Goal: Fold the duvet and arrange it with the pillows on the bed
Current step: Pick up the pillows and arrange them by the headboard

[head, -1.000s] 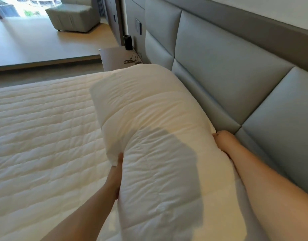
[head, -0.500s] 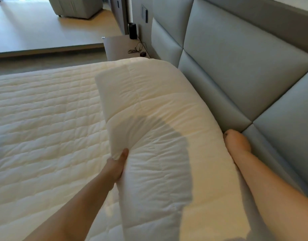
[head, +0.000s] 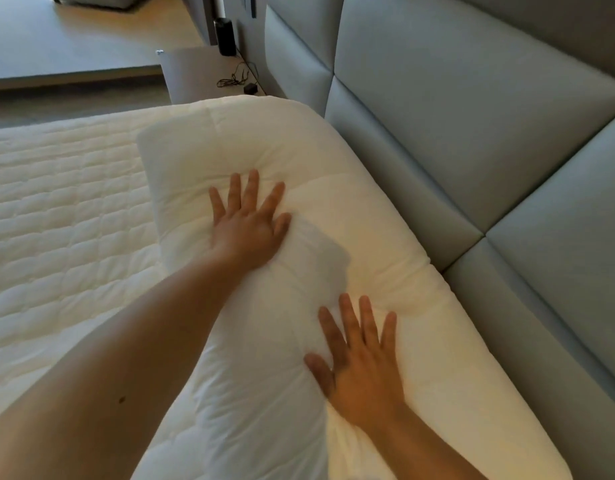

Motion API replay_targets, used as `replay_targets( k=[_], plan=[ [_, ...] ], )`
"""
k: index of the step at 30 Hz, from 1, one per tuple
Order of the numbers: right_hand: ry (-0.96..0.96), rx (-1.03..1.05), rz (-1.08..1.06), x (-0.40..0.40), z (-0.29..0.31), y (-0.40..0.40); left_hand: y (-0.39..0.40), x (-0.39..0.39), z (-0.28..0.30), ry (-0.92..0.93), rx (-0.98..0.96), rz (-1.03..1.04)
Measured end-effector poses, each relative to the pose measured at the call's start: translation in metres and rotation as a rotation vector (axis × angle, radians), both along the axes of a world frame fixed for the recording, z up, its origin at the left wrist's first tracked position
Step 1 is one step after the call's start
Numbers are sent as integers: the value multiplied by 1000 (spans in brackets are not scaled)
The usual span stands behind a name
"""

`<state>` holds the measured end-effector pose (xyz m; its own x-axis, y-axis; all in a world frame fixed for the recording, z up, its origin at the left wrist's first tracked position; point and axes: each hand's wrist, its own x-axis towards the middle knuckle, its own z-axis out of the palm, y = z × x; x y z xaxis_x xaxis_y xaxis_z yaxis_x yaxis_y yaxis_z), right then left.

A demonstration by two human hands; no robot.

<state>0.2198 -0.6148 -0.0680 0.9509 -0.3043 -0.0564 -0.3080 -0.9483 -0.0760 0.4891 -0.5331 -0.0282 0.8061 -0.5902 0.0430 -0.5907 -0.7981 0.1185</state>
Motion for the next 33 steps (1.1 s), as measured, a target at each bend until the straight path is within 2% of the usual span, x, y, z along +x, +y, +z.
replay_targets(
  k=[8, 13, 14, 16, 18, 22, 27, 33],
  plan=[
    [14, 56, -10, 27, -70, -15, -21, 20, -63, 48, 79, -5],
    [64, 103, -36, 33, -73, -17, -30, 35, -47, 191, 111, -36],
    [65, 106, -38, 33, -73, -16, -31, 37, -36, 149, 23, -25],
    [43, 100, -43, 33, -77, -13, -38, 42, -15, -50, -220, -14],
    [13, 89, -41, 34, -84, -10, -51, 55, -3, -209, -294, -26],
    [-112, 20, -13, 33, -96, -12, -71, 90, -26, -92, 3, -68],
    [-281, -27, -9, 38, -106, -15, -86, 105, -63, 40, 74, -81],
    [-245, -36, 4, 50, -120, -22, -102, 119, -90, 87, 122, -79]
  ],
)
